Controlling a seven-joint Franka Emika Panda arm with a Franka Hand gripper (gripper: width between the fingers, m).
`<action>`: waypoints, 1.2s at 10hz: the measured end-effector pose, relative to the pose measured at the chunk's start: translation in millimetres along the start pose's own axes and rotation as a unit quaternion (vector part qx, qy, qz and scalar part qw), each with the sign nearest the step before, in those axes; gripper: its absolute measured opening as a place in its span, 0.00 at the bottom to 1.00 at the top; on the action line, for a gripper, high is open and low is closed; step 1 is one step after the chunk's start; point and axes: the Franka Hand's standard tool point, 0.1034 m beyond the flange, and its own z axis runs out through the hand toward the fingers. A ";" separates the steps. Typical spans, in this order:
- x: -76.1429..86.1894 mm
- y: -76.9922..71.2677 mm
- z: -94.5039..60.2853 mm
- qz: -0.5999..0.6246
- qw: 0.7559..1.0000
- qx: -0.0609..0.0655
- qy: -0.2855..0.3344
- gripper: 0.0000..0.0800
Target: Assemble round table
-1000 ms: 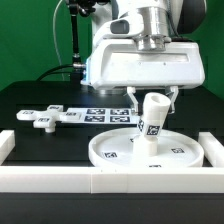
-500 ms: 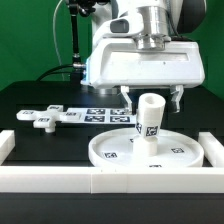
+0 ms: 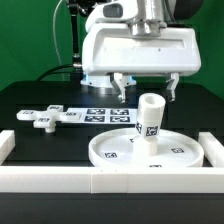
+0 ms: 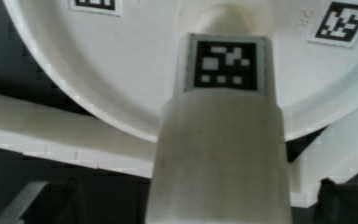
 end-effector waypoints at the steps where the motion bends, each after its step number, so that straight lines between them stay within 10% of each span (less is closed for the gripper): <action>1: -2.7 -0.2 2.0 0.001 1.000 0.001 -0.002 0.81; 6: -5.9 -3.7 3.6 0.005 1.000 0.012 -0.024 0.81; 12: -11.7 -34.4 -2.0 0.022 0.974 0.091 -0.207 0.81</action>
Offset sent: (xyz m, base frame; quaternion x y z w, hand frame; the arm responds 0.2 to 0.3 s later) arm 0.0000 0.0000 0.0000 0.0000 0.0000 0.0000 1.0000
